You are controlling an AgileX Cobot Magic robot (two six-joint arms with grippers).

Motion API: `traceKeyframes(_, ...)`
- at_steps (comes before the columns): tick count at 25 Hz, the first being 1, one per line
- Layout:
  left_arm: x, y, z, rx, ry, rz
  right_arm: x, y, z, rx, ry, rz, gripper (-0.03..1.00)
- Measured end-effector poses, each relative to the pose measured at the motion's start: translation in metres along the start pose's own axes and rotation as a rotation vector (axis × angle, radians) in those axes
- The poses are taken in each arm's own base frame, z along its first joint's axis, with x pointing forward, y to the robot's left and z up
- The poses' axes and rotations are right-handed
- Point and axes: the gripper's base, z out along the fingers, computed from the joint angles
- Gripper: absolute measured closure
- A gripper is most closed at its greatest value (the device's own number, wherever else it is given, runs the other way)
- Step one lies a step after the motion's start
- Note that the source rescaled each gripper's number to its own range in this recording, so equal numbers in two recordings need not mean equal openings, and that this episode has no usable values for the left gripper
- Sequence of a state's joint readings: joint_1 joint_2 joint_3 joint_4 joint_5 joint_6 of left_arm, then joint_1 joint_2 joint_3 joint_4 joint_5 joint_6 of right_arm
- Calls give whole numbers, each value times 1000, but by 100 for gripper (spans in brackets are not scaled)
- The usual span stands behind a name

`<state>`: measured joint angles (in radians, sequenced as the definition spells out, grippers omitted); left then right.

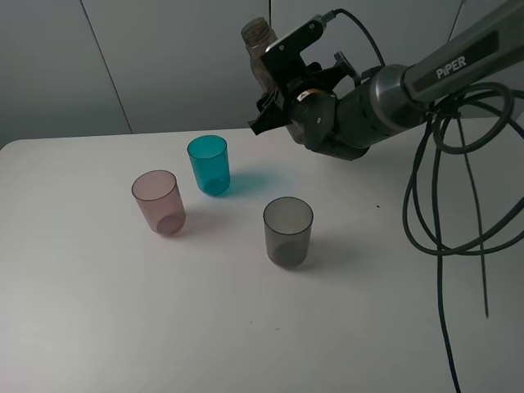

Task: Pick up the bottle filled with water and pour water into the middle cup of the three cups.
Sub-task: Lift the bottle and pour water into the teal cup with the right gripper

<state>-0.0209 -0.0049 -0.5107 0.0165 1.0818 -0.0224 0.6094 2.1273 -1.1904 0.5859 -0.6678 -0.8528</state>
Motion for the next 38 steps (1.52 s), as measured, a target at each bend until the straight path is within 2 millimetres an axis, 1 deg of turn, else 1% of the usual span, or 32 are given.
traceKeyframes(5,0,0,0,0,0,0,-4,-1,2,-45,-69,-106,97)
traceKeyframes(9,0,0,0,0,0,0,-1,-8,4,-35,-69,-169,97)
traceKeyframes(13,0,0,0,0,0,2,7,-9,9,-4,-25,-253,97)
traceKeyframes(18,0,0,0,0,0,4,23,1,18,-5,39,-312,97)
traceKeyframes(23,0,0,0,0,0,5,22,10,25,-8,31,-412,97)
traceKeyframes(30,0,0,0,0,0,5,28,24,31,-19,35,-565,97)
traceKeyframes(38,0,0,0,0,0,3,26,24,32,-16,29,-754,97)
